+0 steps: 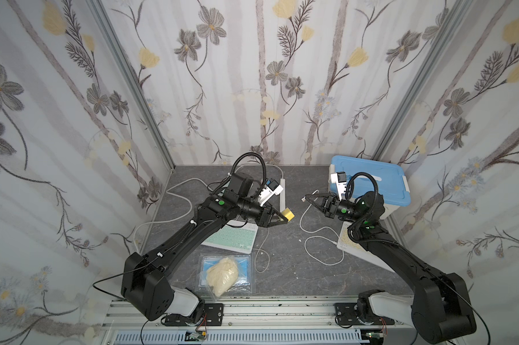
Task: Unplug the wireless keyboard
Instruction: Place the power cord at the center of the board.
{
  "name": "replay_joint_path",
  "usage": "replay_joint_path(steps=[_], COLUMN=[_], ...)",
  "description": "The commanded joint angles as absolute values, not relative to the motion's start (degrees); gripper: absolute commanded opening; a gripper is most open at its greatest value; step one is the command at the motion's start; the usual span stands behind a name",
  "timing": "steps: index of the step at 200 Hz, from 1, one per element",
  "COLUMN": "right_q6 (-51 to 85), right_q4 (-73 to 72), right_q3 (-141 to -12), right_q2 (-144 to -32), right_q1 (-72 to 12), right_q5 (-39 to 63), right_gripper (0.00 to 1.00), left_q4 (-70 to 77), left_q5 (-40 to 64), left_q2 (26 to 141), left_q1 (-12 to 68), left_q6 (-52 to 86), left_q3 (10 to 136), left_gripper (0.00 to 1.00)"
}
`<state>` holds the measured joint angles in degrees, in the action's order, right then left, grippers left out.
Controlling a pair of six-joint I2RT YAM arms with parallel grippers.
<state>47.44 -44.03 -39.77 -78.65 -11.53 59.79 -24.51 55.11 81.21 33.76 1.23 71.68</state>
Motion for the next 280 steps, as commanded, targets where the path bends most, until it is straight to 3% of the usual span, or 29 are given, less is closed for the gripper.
replay_joint_path(steps=[1, 75, 115, 168, 280], right_q6=[44.5, 34.4, 32.1, 26.2, 26.8], right_q4=[-40.9, -23.7, -19.2, -9.0, -9.8], right_q3=[-40.7, -44.7, -40.5, -39.0, -35.3], right_q2=[-77.9, -76.8, -77.3, -79.4, -96.1], right_q1=[-11.2, -11.4, -12.7, -15.3, -19.6], right_q5=[58.5, 50.2, 45.3, 31.6, 25.4], right_gripper=[0.0, 0.0, 0.0, 0.0, 0.0], left_q4=[-22.2, -16.0, -14.8, -14.4, -15.1], left_q5=[55.0, 49.2, 47.7, 47.9, 47.4], left_q2=[80.3, 77.4, 75.3, 75.2, 75.6], left_q1=[33.7, 33.7, 33.7, 33.7, 33.7], left_q6=[1.2, 5.4, 6.3, 6.4, 6.0], left_q3=[70.4, 62.4, 59.5, 59.4, 59.4], left_gripper=[0.0, 0.0, 0.0, 0.0, 0.0])
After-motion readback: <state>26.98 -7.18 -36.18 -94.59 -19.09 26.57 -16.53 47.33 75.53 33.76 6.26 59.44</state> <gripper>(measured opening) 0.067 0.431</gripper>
